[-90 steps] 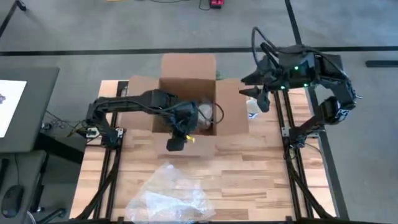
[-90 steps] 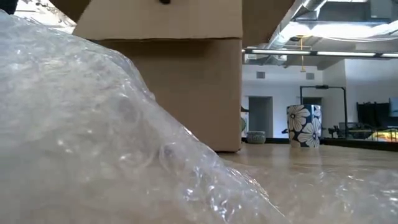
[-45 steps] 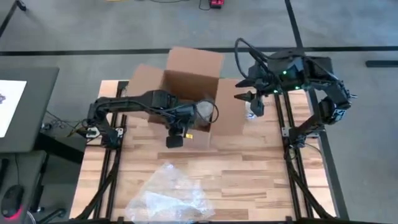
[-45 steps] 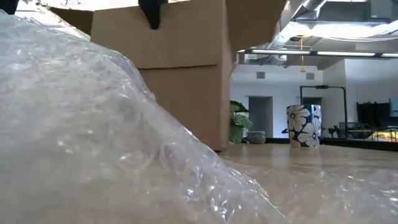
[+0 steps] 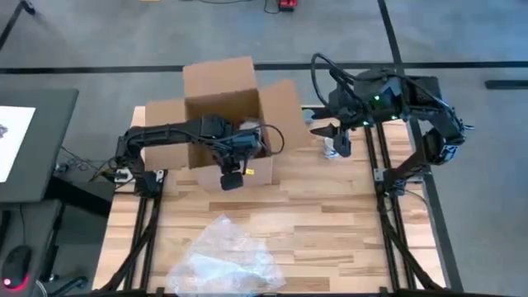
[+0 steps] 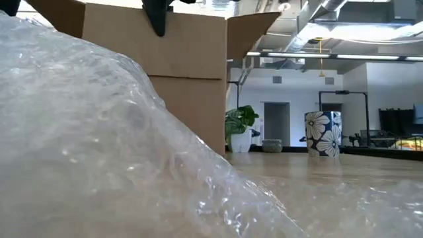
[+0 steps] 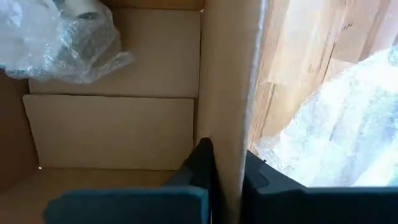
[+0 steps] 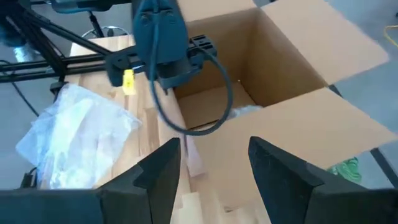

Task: Wrap mug
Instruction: Adjust the box on the table

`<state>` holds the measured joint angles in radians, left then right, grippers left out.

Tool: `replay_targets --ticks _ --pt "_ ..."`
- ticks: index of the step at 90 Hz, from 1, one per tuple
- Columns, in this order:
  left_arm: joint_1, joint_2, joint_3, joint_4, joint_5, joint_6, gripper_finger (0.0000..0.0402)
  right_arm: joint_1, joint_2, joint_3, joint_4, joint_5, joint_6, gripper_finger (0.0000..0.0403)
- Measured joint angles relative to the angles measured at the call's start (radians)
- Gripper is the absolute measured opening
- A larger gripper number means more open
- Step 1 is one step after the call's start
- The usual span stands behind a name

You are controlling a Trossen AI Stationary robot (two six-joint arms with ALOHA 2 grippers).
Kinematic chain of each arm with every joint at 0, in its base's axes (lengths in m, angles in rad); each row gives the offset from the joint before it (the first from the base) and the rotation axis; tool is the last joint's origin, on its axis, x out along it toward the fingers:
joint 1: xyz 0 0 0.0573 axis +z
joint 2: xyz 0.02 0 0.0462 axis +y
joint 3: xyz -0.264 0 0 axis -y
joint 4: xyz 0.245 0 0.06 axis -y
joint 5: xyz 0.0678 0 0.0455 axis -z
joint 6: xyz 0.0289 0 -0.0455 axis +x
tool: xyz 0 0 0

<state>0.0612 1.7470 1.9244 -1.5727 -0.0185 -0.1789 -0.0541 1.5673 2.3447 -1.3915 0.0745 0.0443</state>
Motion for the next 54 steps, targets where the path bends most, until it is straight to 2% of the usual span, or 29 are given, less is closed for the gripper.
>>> replay_targets --ticks 14,30,44,54 --pt "-0.013 -0.044 -0.001 -0.002 -0.003 -0.055 0.0002 0.024 0.0 0.0 0.0 -0.003 0.0 0.0179" --pt "-0.091 -0.105 -0.014 0.001 0.007 -0.137 0.0002 0.035 0.0 0.0 0.001 -0.002 0.02 0.0179" --pt "-0.154 -0.216 -0.208 0.023 -0.039 -0.174 0.0002 0.035 0.006 0.0 0.015 -0.01 0.041 0.0179" --pt "-0.155 -0.311 -0.366 0.1 -0.067 -0.217 0.0002 0.035 0.015 0.0 0.036 -0.025 0.042 0.0179"
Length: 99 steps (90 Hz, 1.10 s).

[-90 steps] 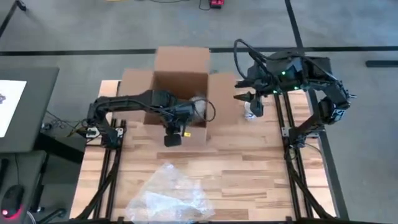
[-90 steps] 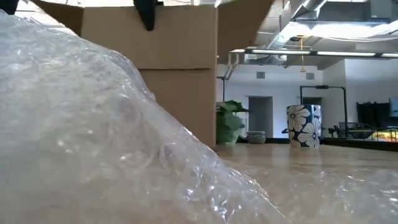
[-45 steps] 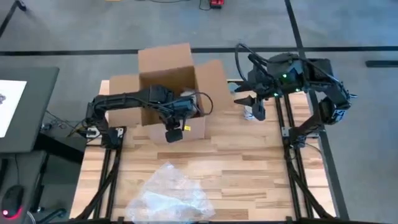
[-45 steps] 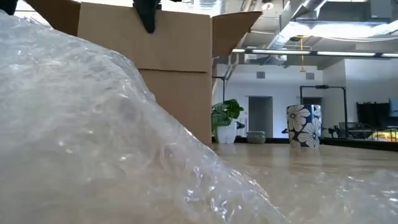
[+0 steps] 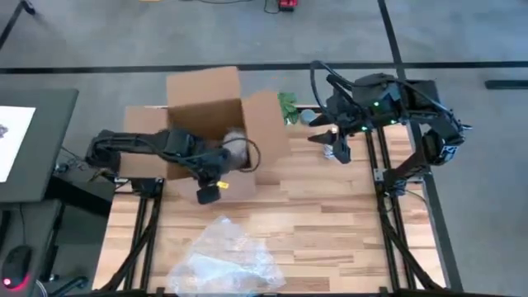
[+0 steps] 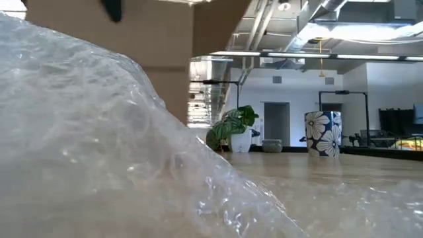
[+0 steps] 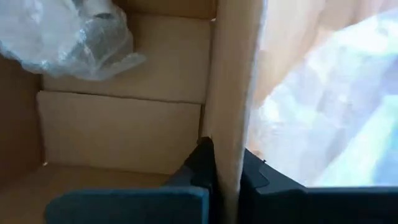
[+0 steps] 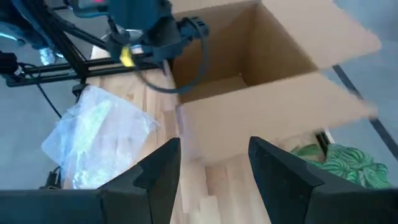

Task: Wrap mug
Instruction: Adjust the box on the table

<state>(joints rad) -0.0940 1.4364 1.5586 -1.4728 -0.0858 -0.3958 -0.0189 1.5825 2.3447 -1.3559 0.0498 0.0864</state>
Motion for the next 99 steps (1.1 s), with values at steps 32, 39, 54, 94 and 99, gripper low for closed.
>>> replay_targets --ticks 32,39,54,94,99 --pt "0.03 -0.151 -0.185 0.082 -0.125 0.007 0.0001 0.0 0.073 0.0 0.073 -0.074 -0.005 0.0179" --pt "0.048 -0.166 -0.194 0.082 -0.15 0.037 0.0002 0.0 0.095 0.0 0.075 -0.088 -0.004 0.0179" --pt "0.073 -0.181 -0.222 0.084 -0.169 0.103 0.0015 0.011 0.14 0.0 0.078 -0.109 0.018 0.0179" --pt "0.076 -0.202 -0.218 0.032 -0.169 0.126 0.0146 0.081 0.142 0.0 0.084 -0.104 0.082 0.0179" --pt "0.069 -0.207 -0.208 0.033 -0.155 0.083 0.0165 0.092 0.142 0.0 0.082 -0.105 0.092 0.0179"
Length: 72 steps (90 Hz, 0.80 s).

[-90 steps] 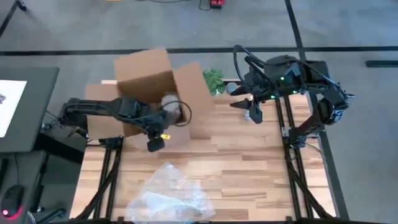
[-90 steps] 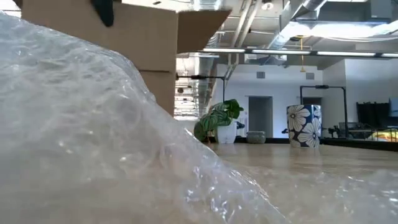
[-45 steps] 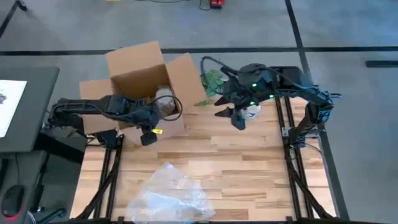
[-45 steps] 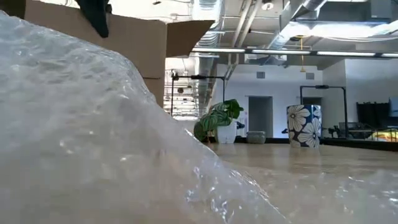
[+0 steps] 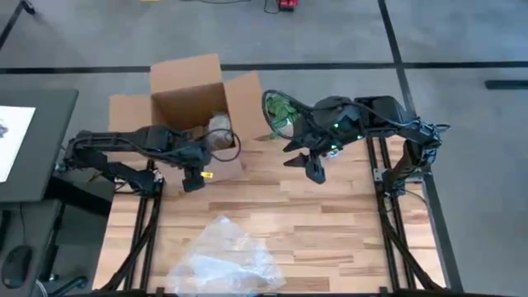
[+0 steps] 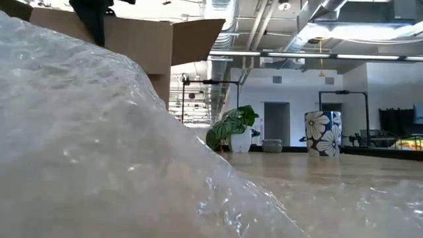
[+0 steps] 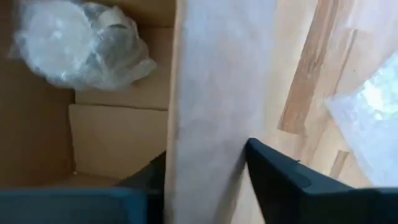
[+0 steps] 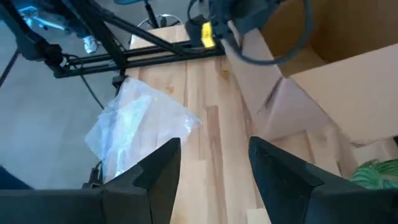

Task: Wrap mug
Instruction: Adjust the box on the table, then wrap the blue mug with the bubble wrap

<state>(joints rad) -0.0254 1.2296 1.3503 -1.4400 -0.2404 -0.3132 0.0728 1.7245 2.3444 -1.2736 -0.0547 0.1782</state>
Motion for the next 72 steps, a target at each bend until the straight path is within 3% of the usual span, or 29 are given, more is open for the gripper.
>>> replay_targets --ticks 21,37,55,72 --pt "-0.05 -0.076 0.035 0.017 -0.009 -0.219 0.0197 0.044 0.0 0.0 0.059 0.002 0.009 0.0179" --pt "-0.129 -0.158 0.037 0.036 -0.129 -0.301 0.0196 0.084 0.0 0.0 0.137 0.018 0.006 0.0179" --pt "-0.196 -0.26 0.037 0.117 -0.261 -0.275 0.0196 0.139 0.0 0.0 0.238 0.168 0.062 0.0179" --pt "-0.246 -0.349 0.038 0.264 -0.263 -0.141 0.0195 0.196 0.0 0.0 0.288 0.379 0.192 0.0179"
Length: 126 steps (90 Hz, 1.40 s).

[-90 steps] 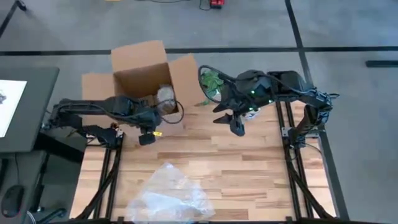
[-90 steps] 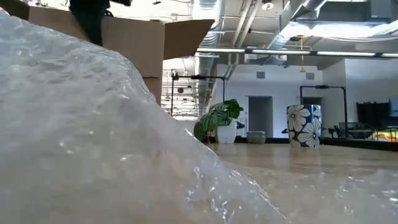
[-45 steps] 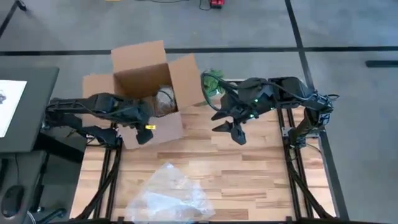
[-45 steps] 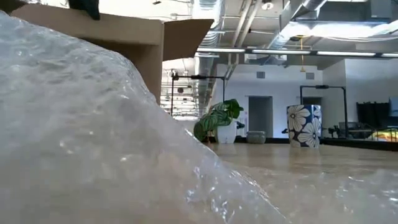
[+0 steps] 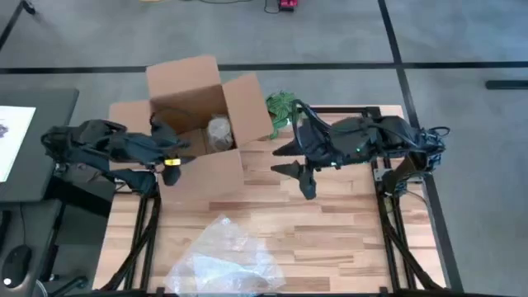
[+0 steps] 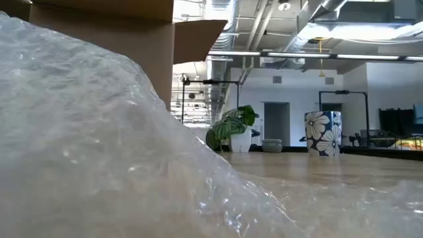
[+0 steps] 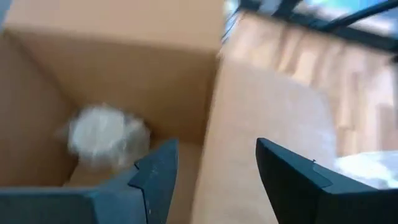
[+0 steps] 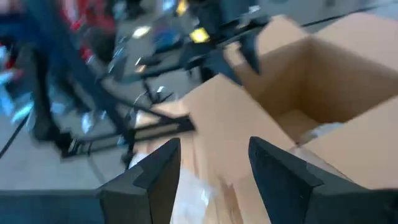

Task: Wrap mug
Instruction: Wrap the blue mug with the bubble wrap

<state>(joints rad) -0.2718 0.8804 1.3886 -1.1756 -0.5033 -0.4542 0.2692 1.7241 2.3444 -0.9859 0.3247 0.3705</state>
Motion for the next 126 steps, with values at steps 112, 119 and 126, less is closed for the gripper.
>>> replay_targets --ticks 112,119,126 --pt "-0.742 0.217 0.006 0.173 0.368 -0.369 0.0195 0.2 0.707 -0.011 0.316 -0.373 0.146 0.0193" --pt "-0.789 0.256 0.006 0.156 0.367 -0.424 0.0195 0.185 0.745 -0.011 0.319 -0.402 0.128 0.0194" --pt "-0.83 0.298 0.006 0.146 0.367 -0.466 0.0195 0.171 0.778 -0.011 0.327 -0.436 0.107 0.0191"
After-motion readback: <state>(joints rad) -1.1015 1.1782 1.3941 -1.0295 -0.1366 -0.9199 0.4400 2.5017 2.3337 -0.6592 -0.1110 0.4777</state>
